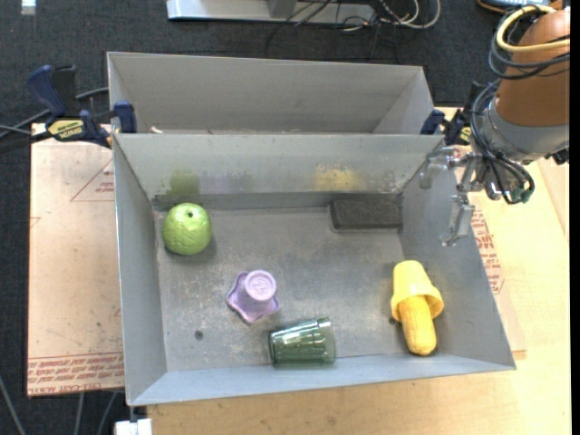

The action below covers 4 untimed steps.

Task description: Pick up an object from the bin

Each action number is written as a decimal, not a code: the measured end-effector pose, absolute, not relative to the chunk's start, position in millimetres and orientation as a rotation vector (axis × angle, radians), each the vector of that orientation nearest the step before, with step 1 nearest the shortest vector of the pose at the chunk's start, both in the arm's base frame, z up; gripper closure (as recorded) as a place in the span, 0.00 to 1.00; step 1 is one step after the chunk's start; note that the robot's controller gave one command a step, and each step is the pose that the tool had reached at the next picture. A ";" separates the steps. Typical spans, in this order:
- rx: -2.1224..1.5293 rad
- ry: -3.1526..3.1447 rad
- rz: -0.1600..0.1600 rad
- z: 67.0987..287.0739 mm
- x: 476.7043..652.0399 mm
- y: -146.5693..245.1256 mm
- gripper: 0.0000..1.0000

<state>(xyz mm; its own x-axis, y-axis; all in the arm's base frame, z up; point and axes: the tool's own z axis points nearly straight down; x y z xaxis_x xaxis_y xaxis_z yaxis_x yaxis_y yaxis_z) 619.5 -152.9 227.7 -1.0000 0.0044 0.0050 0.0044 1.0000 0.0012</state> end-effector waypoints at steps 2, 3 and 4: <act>-0.138 -3.143 0.000 156.9 633.1 -131.0 0.00; 0.036 -3.142 -0.002 152.7 648.1 -103.3 0.00; -0.111 -3.148 -0.002 156.0 651.8 -98.1 0.00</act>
Offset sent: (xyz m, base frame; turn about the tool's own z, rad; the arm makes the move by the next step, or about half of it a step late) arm 0.0243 0.0452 -0.1577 0.1787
